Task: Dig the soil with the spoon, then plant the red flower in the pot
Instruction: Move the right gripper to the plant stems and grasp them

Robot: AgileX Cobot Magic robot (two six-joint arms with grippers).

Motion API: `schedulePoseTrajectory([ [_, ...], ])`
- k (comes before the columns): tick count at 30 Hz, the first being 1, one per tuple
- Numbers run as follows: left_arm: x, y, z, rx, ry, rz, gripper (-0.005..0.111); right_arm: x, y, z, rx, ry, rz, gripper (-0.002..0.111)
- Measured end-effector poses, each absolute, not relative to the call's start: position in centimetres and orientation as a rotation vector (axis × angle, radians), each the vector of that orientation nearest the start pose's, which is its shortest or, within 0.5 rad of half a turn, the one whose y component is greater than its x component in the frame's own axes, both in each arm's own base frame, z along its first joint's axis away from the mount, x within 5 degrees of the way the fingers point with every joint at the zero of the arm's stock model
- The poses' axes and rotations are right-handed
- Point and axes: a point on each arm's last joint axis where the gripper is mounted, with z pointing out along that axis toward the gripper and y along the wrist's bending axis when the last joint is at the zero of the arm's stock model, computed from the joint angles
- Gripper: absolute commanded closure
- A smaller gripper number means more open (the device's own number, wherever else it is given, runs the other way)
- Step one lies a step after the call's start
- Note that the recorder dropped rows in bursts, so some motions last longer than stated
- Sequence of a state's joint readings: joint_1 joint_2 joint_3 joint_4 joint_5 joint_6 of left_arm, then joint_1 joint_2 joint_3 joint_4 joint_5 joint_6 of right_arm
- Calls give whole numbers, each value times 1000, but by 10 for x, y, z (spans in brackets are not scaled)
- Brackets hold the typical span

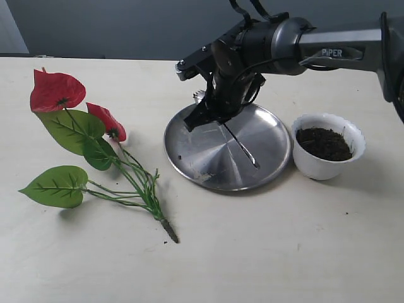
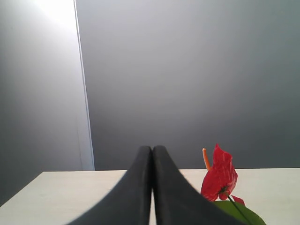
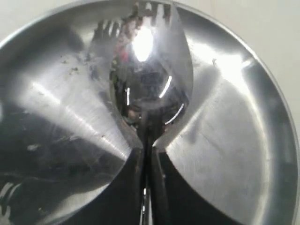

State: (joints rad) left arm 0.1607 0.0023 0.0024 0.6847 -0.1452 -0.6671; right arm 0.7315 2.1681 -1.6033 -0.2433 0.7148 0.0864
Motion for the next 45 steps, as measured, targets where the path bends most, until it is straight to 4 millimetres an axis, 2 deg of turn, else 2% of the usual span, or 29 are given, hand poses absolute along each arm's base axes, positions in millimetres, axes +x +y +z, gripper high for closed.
schedulePoseTrajectory([
  [8, 55, 1, 222, -25, 1377, 82, 106, 351, 295, 153, -1066, 2504, -43, 74],
  [14, 55, 1, 222, -25, 1377, 82, 106, 349, 294, 155, -1054, 2528, -37, 74],
  [16, 55, 1, 222, -25, 1377, 82, 106, 346, 294, 164, -1034, 2548, -14, 74],
  [21, 55, 1, 222, -25, 1377, 82, 106, 325, 303, 201, -1087, 2529, 192, 74],
  [22, 55, 1, 222, -25, 1377, 82, 106, 309, 315, 215, -1155, 2502, 340, 74],
  [23, 55, 1, 222, -25, 1377, 82, 106, 301, 321, 219, -1182, 2492, 402, 71],
  [24, 55, 1, 222, -25, 1377, 82, 106, 286, 334, 221, -1274, 2451, 464, 68],
  [25, 55, 1, 222, -25, 1377, 82, 106, 280, 340, 221, -1307, 2434, 473, 59],
  [27, 55, 1, 222, -25, 1377, 82, 106, 262, 356, 215, -1415, 2383, 461, 51],
  [31, 55, 1, 222, -25, 1377, 82, 106, 245, 378, 192, -1527, 2304, 379, 51],
  [39, 55, 1, 222, -25, 1377, 82, 106, 259, 403, 175, -1494, 2317, 391, 51],
  [45, 55, 1, 222, -25, 1377, 82, 106, 267, 411, 156, -1501, 2355, 346, 52],
])
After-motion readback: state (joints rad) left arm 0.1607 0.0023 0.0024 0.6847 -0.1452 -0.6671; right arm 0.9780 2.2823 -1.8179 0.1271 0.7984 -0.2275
